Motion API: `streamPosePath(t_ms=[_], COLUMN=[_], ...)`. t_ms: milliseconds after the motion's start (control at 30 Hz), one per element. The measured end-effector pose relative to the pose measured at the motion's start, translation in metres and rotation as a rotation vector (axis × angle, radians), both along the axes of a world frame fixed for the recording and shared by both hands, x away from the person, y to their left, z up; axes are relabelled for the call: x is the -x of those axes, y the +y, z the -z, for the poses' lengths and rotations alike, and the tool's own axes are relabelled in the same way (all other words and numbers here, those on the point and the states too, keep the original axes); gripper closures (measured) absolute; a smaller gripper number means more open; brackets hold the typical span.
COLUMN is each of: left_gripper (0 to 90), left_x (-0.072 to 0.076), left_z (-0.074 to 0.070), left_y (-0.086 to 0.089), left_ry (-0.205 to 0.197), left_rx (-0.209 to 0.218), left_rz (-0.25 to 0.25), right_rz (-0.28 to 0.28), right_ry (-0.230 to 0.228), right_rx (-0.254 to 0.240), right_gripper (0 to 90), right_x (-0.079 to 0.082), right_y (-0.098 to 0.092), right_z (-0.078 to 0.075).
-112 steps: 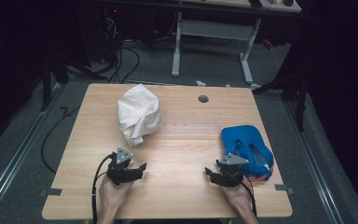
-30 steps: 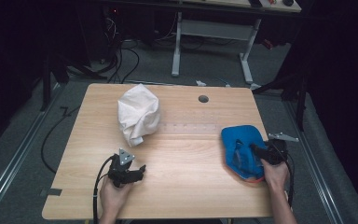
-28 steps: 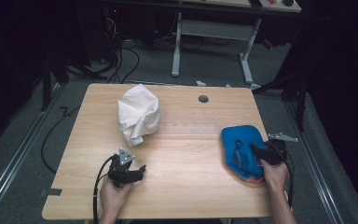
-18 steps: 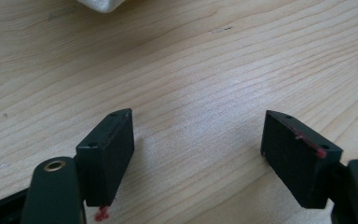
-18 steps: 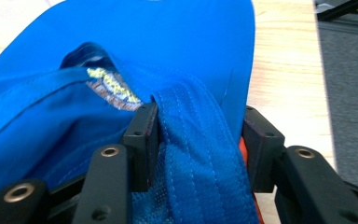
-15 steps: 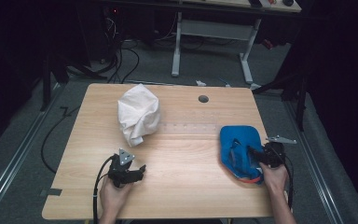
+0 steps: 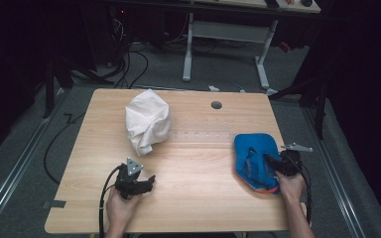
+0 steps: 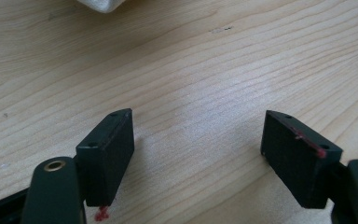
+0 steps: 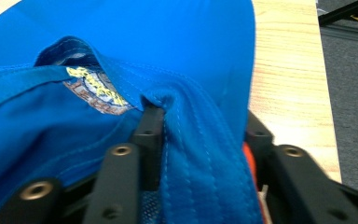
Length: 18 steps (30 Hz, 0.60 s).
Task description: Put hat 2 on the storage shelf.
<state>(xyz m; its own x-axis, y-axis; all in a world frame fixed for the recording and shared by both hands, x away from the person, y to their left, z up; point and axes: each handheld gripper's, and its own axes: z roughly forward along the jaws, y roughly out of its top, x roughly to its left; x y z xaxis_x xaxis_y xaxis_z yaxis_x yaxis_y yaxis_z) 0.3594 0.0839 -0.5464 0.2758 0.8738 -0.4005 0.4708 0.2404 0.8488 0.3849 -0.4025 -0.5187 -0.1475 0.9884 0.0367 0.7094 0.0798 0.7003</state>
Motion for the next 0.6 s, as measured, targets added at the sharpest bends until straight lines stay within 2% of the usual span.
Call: streamPosePath(t_ms=[200,400,600], left_gripper=[26.0,26.1,26.3], left_x=[0.000,0.000,0.000], left_z=[0.000,0.000,0.000], left_y=[0.000,0.000,0.000], left_ry=[-0.001,-0.003,-0.003], left_rx=[-0.001,0.000,-0.001], left_rz=[-0.001,-0.003,-0.005], right_rz=[-0.029,-0.044,-0.044], right_ry=[-0.015,-0.031,-0.054], right_rx=[-0.033,-0.084,-0.124], right_gripper=[79.3,82.1,83.3], right_x=[0.012,0.022,0.036], right_y=[-0.010,-0.015,-0.015], right_z=[0.004,0.003,-0.007])
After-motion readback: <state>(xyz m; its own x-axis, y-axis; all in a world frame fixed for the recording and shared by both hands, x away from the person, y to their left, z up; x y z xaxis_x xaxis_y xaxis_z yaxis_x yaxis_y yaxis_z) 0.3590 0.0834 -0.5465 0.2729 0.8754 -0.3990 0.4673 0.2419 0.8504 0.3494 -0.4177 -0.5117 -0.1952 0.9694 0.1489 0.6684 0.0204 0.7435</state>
